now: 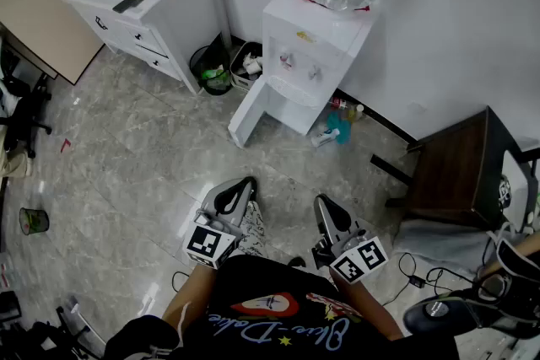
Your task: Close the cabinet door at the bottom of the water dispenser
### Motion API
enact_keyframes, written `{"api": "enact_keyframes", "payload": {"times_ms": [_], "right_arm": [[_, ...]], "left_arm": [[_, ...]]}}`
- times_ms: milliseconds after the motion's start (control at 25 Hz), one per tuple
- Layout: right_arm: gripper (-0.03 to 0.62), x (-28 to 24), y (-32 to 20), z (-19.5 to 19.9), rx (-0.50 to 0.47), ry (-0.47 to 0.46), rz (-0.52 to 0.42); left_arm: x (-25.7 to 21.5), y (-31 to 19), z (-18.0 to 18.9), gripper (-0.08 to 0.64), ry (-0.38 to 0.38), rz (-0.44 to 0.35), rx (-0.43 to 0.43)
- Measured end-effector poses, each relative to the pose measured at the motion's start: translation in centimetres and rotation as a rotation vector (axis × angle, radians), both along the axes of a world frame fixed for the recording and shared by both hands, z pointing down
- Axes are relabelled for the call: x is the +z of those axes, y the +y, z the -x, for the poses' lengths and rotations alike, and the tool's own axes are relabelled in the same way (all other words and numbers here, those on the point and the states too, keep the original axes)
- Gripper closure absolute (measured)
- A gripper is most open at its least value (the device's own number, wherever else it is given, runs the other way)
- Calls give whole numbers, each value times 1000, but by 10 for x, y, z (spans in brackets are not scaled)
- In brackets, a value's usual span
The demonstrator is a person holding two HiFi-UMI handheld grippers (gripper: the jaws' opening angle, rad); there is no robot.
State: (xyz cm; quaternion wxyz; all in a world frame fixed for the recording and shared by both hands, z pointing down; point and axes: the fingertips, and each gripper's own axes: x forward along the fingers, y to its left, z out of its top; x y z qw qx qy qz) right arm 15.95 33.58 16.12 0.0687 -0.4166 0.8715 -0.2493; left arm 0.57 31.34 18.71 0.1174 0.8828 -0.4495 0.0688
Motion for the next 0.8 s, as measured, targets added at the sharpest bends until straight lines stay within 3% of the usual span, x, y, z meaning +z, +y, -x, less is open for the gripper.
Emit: {"api": "enact_keyframes", "payload": {"times_ms": [160, 280, 360, 600, 800], "right_arm": [[575, 31, -108, 46, 95, 24, 37], [575, 48, -171, 78, 109, -2, 24], [575, 66, -201, 97, 102, 27, 19], [575, 145, -265, 135, 52, 140, 86], [575, 210, -277, 143, 33, 186, 162]], "left_arm": [[33, -94, 54, 561, -46, 19, 23], [63, -146, 85, 561, -82, 33, 48], [91, -172, 100, 561, -88, 64, 58], [206, -238, 128, 561, -132, 163, 24], [289, -268, 143, 561, -139, 213, -37]]}}
